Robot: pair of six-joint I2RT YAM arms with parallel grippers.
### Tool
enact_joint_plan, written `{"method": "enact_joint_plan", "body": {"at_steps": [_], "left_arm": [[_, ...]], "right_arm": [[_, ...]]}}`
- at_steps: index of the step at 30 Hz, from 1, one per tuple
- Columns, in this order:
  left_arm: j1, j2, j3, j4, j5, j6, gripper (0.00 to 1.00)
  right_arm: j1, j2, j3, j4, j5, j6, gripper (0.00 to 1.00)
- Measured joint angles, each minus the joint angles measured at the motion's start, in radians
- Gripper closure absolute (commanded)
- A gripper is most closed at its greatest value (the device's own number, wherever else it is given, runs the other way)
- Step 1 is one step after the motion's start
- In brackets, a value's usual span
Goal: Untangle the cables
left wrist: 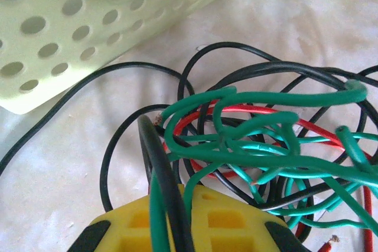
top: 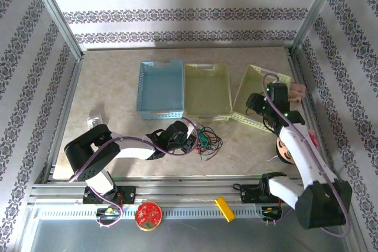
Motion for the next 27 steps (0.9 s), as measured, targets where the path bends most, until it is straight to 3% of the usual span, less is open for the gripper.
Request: {"method": "enact_joint_plan", "body": {"at_steps": [5,9,13,21,27], "left_arm": [[0.0,0.0,-0.003,0.001,-0.002,-0.004,1.0],[0.0,0.0,-0.003,0.0,-0.005,-0.008,1.0],[0.0,0.0,-0.003,0.0,-0.008,-0.018,1.0],[0.003,0.0,0.005,-0.019,0.033,-0.029,1.0],[0.03,-0.01,0.009,-0.045,0.135,-0.047,1.0]], "right_arm": [[0.198,-0.042,-0.038,-0.045,-0.173,-0.06,0.42],[0.394,0.007,-0.067,-0.084,-0.329,-0.123,0.46],[0.54,0.056,-0.068,-0.121,-0.406,-0.183,0.49],[0.617,0.12,-0.051,-0.14,-0.462,-0.244,0.5],[0.654,0.183,-0.013,-0.136,-0.476,-0.288,0.49]]}}
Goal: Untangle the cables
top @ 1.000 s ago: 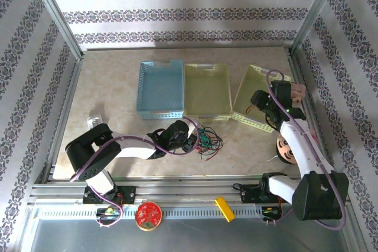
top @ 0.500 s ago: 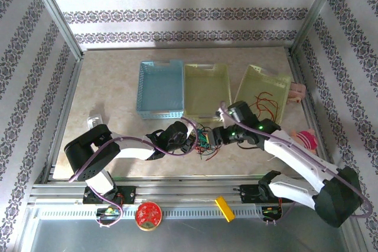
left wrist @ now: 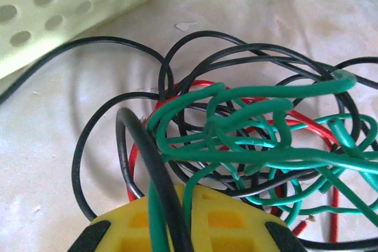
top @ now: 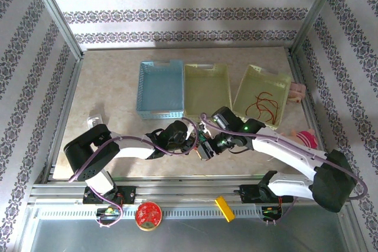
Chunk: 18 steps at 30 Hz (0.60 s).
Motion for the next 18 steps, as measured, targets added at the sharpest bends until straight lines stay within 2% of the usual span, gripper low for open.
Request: {"method": "enact_joint_plan", "body": {"at_steps": [10,18], "left_arm": [[0.071,-0.006,0.023,-0.027,0.167,-0.038,1.0],[0.084,0.003,0.028,-0.036,0.21,-0.053,1.0]], "right_arm": [[0.002,0.147,0.04,0.028,0.029,-0.049,0.48],[0.004,0.196,0.04,0.035,0.117,-0.058,0.46]]}}
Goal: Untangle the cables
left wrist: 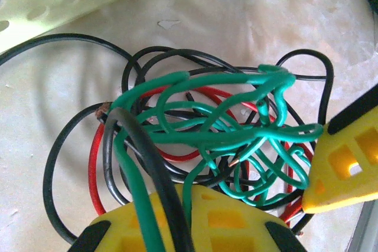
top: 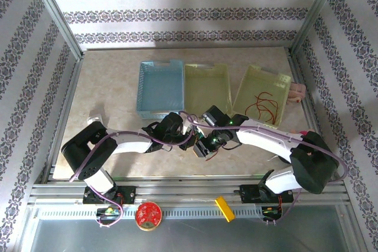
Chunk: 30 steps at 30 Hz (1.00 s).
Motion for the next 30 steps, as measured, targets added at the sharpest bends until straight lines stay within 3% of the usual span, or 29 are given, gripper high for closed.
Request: {"method": "enact_joint_plan", "body": {"at_steps": [8,30], "left_arm": [[0.003,0.029,0.016,-0.002,0.022,-0.005,1.0],[0.005,0.058,0.028,-0.011,0.051,-0.004,1.0]], "right_arm": [[-0.002,0.002,0.002,-0.002,0.085,-0.02,0.46],[-0.083,0.026,0.046,0.0,0.163,-0.034,0.46]]}}
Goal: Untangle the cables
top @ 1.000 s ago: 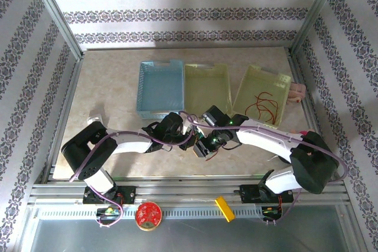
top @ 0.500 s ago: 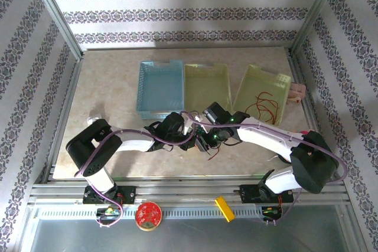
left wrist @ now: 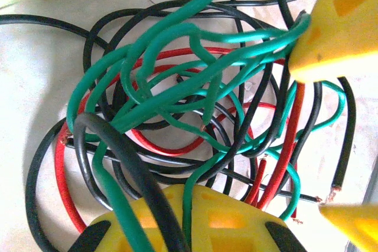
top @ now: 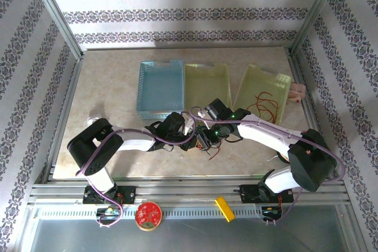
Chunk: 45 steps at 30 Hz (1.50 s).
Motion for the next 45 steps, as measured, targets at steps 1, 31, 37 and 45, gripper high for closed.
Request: {"method": "enact_joint_plan", "body": {"at_steps": [1,31,37,45], "left_arm": [[0.0,0.001,0.0,0.0,0.0,0.0,1.0],[0.006,0.043,0.018,-0.009,0.021,-0.004,1.0],[0.026,0.066,0.036,-0.011,0.051,-0.024,1.0],[0.028,0.067,0.038,-0.011,0.057,-0.032,1.0]], "right_arm": [[-0.003,0.002,0.0,0.0,0.003,0.003,0.46],[0.047,0.023,-0.023,0.004,-0.023,0.048,0.46],[0.066,0.056,-0.022,0.006,-0.02,0.058,0.6],[0.072,0.06,-0.022,0.006,-0.023,0.064,0.93]]}}
